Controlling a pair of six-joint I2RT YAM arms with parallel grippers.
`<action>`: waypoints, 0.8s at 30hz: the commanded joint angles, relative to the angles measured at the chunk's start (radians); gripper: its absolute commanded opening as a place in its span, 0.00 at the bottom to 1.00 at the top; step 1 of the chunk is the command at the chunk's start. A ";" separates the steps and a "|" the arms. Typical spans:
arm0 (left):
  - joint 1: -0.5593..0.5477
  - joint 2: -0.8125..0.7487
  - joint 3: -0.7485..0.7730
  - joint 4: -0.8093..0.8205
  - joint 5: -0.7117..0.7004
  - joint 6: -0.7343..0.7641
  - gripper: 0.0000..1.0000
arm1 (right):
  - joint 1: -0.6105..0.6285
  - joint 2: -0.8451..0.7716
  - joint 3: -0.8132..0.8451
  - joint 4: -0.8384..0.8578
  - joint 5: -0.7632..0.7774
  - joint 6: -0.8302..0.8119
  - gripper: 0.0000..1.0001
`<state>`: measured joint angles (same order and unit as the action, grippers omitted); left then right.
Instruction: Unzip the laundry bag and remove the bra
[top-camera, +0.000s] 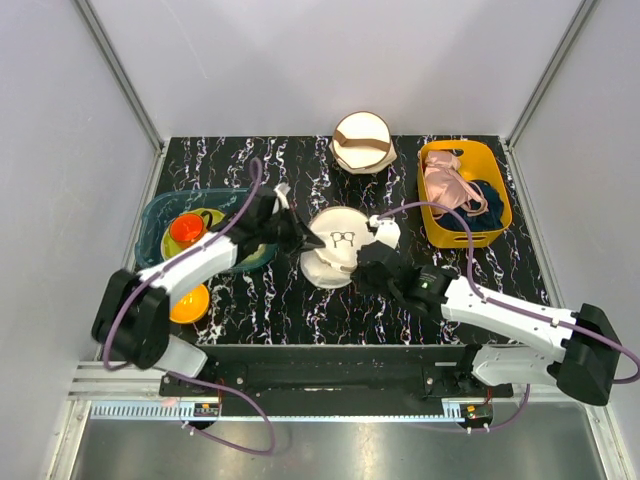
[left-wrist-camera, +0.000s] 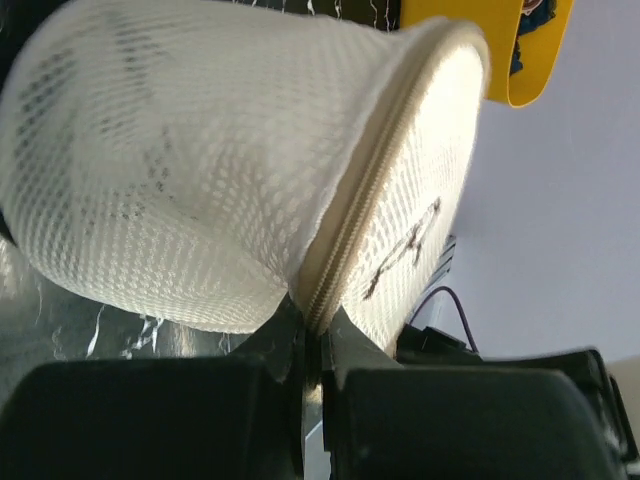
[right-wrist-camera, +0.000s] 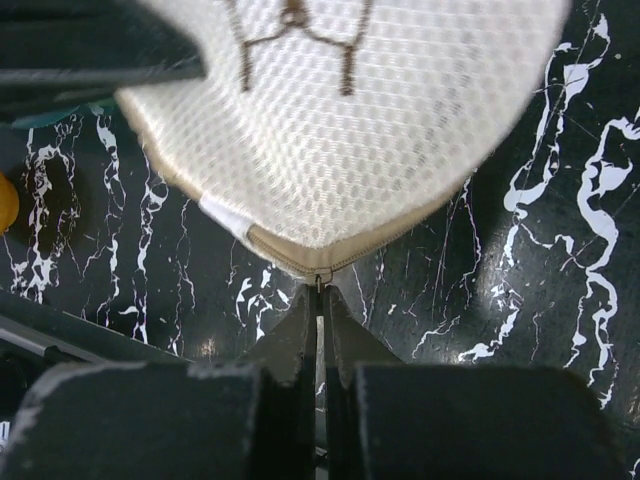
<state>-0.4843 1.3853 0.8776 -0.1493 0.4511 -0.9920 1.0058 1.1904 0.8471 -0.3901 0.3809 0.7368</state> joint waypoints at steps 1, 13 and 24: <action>0.015 0.165 0.225 -0.022 0.014 0.130 0.00 | 0.004 -0.015 0.029 -0.046 -0.113 -0.002 0.00; 0.013 0.015 0.232 -0.174 0.024 0.162 0.94 | 0.002 0.054 0.046 0.040 -0.111 0.055 0.00; -0.076 0.023 0.027 0.060 0.112 0.004 0.94 | 0.002 0.103 0.064 0.062 -0.152 0.032 0.00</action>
<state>-0.5312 1.3872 0.9039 -0.1989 0.5259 -0.9386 1.0042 1.2865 0.8619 -0.3630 0.2413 0.7750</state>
